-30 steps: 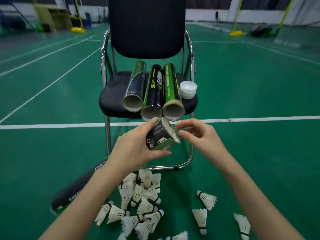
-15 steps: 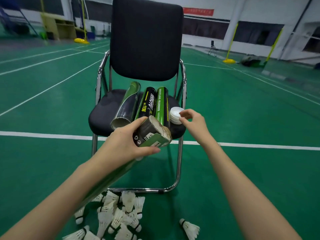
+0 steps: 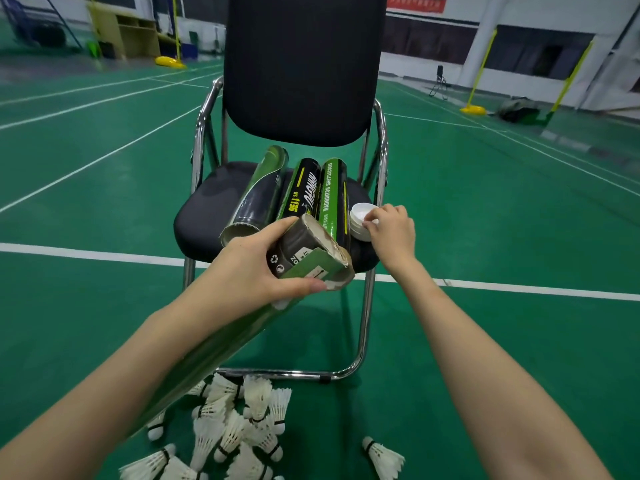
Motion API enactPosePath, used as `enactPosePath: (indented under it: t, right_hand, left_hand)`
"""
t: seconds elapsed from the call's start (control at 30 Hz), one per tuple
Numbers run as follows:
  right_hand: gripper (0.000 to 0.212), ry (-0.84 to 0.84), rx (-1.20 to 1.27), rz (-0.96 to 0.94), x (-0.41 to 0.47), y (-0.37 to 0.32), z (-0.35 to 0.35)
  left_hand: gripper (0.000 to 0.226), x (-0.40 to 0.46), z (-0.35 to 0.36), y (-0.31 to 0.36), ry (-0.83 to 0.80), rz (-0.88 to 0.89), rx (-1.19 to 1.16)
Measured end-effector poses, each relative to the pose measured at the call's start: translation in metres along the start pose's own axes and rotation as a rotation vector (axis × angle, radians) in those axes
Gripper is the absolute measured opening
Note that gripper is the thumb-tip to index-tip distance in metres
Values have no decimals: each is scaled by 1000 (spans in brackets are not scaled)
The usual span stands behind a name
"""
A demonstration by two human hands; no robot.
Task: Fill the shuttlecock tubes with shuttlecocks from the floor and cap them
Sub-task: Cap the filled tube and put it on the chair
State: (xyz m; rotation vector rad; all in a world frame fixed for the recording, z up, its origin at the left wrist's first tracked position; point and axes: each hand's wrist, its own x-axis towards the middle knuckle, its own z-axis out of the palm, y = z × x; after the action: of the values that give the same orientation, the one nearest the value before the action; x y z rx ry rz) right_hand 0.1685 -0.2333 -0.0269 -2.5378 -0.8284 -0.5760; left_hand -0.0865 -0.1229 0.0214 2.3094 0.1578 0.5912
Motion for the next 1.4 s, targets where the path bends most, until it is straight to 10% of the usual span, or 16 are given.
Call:
enactPosePath:
  t: [0.5,0.83,1.4]
  right_hand:
    - [5,148,550,-32,-33,-45,-78]
    - [7,-40,945,-112,-125,-121,-163]
    - [23,-305,940,-114,-184,-128,-178]
  left_hand:
    - [92,-14,-7,12,20,-10,-63]
    - [85,-42,-22,41,82,-9,-130]
    - [62,-91,-21,37,85,-27,-179]
